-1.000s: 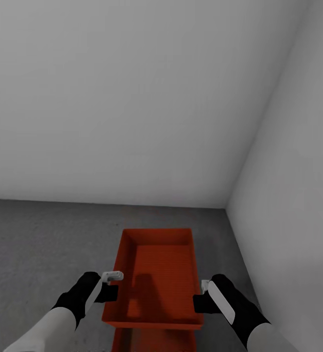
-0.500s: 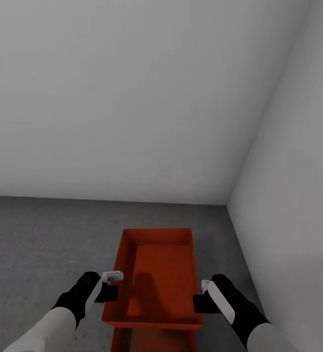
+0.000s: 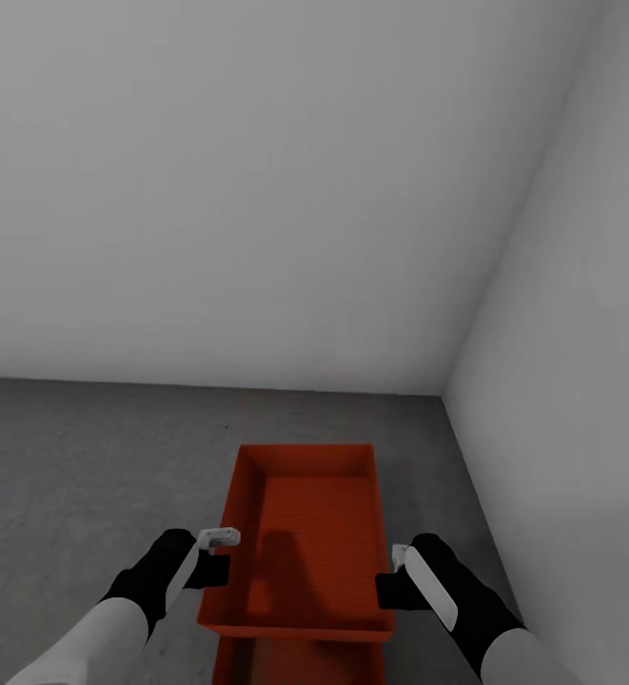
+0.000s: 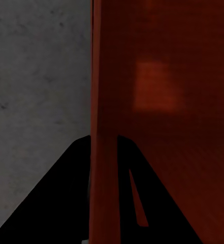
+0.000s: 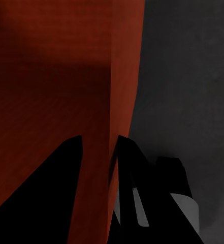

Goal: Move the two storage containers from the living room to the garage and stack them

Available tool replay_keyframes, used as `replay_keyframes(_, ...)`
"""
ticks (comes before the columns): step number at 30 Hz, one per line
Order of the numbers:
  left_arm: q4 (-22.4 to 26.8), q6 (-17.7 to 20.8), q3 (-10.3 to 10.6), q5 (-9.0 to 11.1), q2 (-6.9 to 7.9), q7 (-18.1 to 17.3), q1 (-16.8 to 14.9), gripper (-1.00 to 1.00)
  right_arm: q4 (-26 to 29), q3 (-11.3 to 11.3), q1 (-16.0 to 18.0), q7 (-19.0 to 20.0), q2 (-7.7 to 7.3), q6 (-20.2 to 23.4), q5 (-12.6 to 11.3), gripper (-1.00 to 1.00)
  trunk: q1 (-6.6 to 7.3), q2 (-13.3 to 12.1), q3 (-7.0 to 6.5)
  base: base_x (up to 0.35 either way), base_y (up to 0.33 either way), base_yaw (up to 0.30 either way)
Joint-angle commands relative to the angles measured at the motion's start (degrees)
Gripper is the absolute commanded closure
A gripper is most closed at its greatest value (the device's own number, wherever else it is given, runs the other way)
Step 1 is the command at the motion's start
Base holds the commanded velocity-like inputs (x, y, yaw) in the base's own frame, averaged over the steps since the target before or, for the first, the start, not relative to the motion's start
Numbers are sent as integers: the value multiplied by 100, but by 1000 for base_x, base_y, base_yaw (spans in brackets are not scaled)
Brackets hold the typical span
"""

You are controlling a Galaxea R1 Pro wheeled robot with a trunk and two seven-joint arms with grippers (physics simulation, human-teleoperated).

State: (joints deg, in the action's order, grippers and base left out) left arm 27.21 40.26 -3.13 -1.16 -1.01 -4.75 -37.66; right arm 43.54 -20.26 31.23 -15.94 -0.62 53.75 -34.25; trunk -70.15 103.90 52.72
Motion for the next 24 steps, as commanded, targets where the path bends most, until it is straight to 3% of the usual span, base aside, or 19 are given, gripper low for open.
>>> replay_keyframes(1,3,26,-56,-76,-13,-70,2,100,14,-4,5,-16,1,-5,-47,100,-22,44,24,0,0,0)
replay_keyframes(24,3,26,-56,-71,-13,-70,3,100,14,5,5,-14,1,-5,-47,100,-22,44,138,0,0,0)
